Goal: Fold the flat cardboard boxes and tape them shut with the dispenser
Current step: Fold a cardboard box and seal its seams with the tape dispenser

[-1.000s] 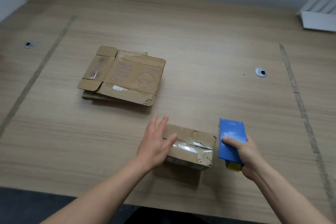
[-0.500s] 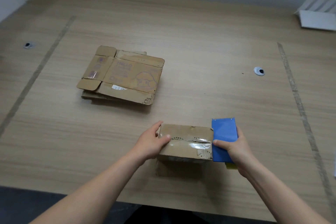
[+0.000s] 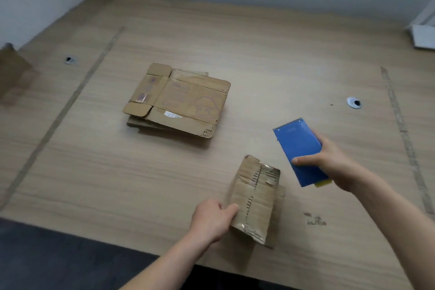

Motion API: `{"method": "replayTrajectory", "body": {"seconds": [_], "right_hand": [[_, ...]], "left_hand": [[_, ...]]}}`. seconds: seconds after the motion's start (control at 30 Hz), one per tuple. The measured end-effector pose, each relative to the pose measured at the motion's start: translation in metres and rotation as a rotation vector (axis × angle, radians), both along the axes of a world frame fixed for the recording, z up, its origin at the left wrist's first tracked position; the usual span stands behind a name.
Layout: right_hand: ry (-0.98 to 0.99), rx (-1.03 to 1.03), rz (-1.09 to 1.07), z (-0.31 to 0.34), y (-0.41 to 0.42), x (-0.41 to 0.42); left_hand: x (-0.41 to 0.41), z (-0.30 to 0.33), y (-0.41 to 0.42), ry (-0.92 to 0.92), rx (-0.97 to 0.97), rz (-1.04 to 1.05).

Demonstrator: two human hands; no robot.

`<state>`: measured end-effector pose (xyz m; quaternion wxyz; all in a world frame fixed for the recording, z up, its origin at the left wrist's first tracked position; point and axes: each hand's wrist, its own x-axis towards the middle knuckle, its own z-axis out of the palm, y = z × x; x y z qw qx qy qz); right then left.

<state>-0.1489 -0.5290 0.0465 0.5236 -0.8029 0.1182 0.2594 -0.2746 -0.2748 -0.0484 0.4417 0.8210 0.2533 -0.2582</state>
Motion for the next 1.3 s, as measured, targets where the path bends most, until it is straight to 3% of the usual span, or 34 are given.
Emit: {"method": "replayTrajectory", "body": {"seconds": [0.2, 0.3, 0.37, 0.47, 0.57, 0.67, 0.97, 1.13, 1.3], "right_hand": [[0.126, 0.052, 0.248, 0.023, -0.011, -0.034], [0.137, 0.131, 0.292, 0.024, -0.014, -0.044], [0.167, 0.230, 0.307, 0.029, -0.017, -0.047], [0.205, 0.372, 0.353, 0.038, -0.018, -0.047], [0.217, 0.434, 0.407, 0.045, -0.014, -0.045], [0.219, 0.445, 0.455, 0.049, -0.011, -0.043], [0.240, 0.405, 0.519, 0.046, -0.005, -0.046], [0.260, 0.364, 0.553, 0.045, -0.003, -0.044], [0.293, 0.434, 0.540, 0.044, -0.002, -0.040]], "left_hand": [[0.002, 0.006, -0.018, -0.040, 0.097, -0.155], [0.008, 0.023, -0.006, -0.252, 0.101, -0.059], [0.018, 0.039, -0.001, -0.381, -0.132, 0.136], [0.039, 0.064, -0.012, -0.132, -0.699, 0.350], [0.050, 0.077, -0.022, 0.150, -0.938, 0.206], [0.051, 0.083, -0.027, 0.180, -1.065, 0.160], [0.046, 0.084, -0.027, 0.032, -0.951, 0.150], [0.051, 0.080, -0.018, -0.024, -0.853, 0.242], [0.050, 0.083, -0.012, 0.084, -0.996, 0.177]]}}
